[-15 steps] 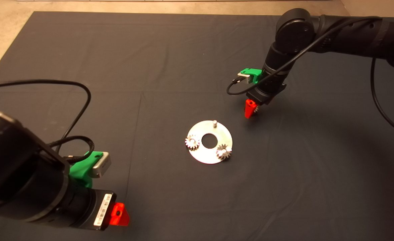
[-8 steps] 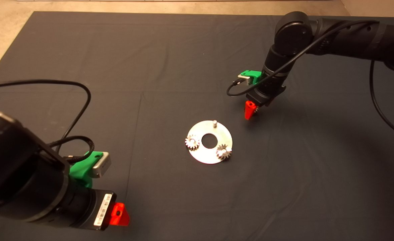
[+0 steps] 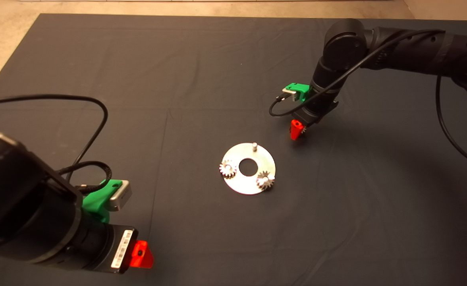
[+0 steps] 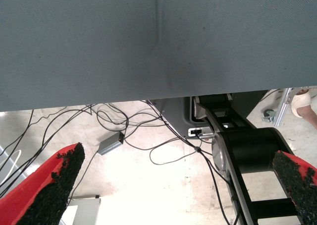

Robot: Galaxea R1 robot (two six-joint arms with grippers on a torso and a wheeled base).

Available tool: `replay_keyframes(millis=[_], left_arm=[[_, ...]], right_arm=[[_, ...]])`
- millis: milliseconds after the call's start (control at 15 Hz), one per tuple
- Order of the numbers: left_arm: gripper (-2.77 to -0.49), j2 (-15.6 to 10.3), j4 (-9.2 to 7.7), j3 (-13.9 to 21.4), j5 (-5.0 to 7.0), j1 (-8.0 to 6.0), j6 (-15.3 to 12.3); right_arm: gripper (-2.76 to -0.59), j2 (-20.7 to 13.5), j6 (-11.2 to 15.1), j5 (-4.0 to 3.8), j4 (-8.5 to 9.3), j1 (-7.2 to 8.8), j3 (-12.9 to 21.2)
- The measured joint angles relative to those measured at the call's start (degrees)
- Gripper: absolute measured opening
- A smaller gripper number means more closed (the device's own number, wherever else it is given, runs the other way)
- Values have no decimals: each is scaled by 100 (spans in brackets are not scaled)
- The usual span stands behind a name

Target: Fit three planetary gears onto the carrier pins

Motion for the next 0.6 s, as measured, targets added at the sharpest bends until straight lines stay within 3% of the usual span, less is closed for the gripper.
replay_keyframes(millis=[200, 600], left_arm=[[-50, 0, 0, 1, 0, 0, 0], [-50, 0, 0, 2, 0, 0, 0]], right_arm=[[-89, 0, 0, 0, -156, -63, -2], [-89, 0, -1, 0, -255, -224, -39]])
